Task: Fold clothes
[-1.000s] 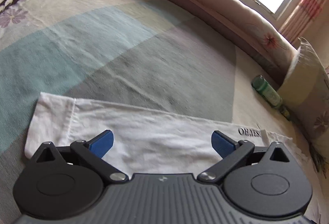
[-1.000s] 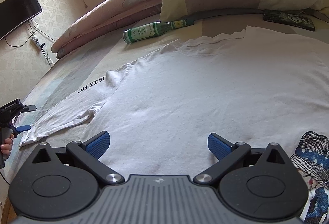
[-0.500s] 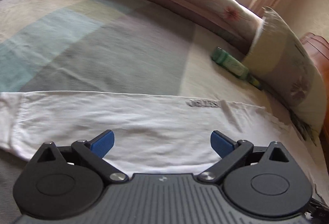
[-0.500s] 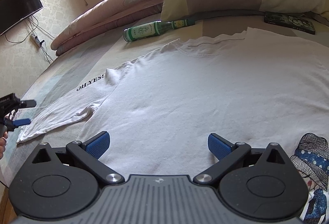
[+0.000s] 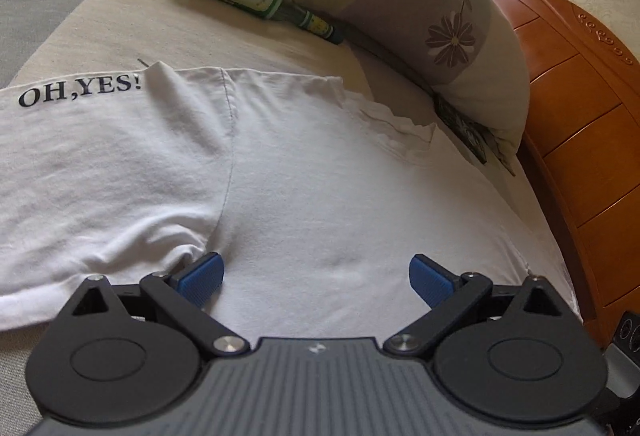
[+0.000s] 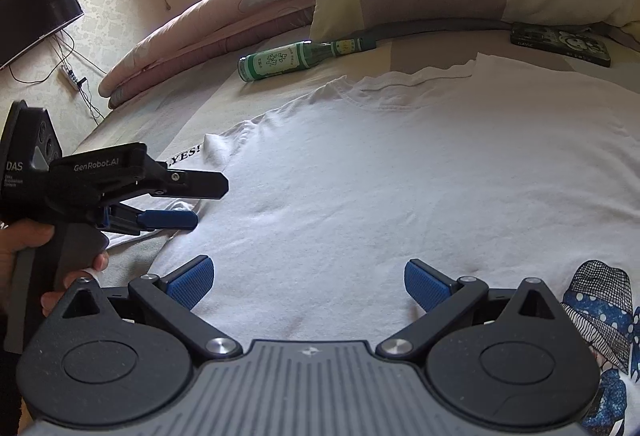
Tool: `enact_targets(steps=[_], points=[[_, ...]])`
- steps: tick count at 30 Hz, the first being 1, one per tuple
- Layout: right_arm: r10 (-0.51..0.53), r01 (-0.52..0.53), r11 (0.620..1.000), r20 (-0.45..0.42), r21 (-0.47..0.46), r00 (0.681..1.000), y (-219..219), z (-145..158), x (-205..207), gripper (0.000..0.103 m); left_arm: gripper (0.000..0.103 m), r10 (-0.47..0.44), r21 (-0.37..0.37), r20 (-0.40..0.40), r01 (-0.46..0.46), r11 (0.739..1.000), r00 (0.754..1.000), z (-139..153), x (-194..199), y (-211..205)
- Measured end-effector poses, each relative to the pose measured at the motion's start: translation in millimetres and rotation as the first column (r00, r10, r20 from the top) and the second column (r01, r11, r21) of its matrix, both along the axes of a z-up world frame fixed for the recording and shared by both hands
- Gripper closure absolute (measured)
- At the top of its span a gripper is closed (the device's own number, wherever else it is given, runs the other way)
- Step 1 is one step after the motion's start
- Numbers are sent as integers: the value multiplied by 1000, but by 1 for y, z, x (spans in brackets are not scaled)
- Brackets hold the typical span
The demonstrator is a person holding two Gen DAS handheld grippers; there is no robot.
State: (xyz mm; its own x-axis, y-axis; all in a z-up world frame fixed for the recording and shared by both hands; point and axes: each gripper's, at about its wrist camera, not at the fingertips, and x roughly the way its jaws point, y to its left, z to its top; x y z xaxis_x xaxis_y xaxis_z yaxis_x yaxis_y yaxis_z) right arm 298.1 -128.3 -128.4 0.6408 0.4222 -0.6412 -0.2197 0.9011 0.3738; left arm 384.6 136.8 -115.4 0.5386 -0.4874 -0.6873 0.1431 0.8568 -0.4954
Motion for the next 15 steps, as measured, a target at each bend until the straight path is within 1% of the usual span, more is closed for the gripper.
enact_targets(steps=[5,9,11,12,14,15], points=[[-13,13,1000,-2,6,1000,-5,1,0,0,5,25,23,18,-25,999,1000,7,-2,8],[-14,14,1000,-6,6,1000,-4,0,1,0,4,-14,15,32,14,1000,999,9,-2,-6],[-13,13,1000,-7,-5,1000,-3,-1,1,0,4,9,59,-15,-8,998,1000,-3,1,-8],[-16,16,1000,-7,-11,1000,-3,-1,1,0,7,22,70,-31,-19,997,999,-7,2,-6],[-24,24,1000,-7,-19,1000,-5,0,1,0,6,37,59,-34,-35,998,999,-9,-1,1],[-28,28,999,-7,-17,1000,-7,0,1,0,6,45,60,-26,-44,997,999,-4,0,3]])
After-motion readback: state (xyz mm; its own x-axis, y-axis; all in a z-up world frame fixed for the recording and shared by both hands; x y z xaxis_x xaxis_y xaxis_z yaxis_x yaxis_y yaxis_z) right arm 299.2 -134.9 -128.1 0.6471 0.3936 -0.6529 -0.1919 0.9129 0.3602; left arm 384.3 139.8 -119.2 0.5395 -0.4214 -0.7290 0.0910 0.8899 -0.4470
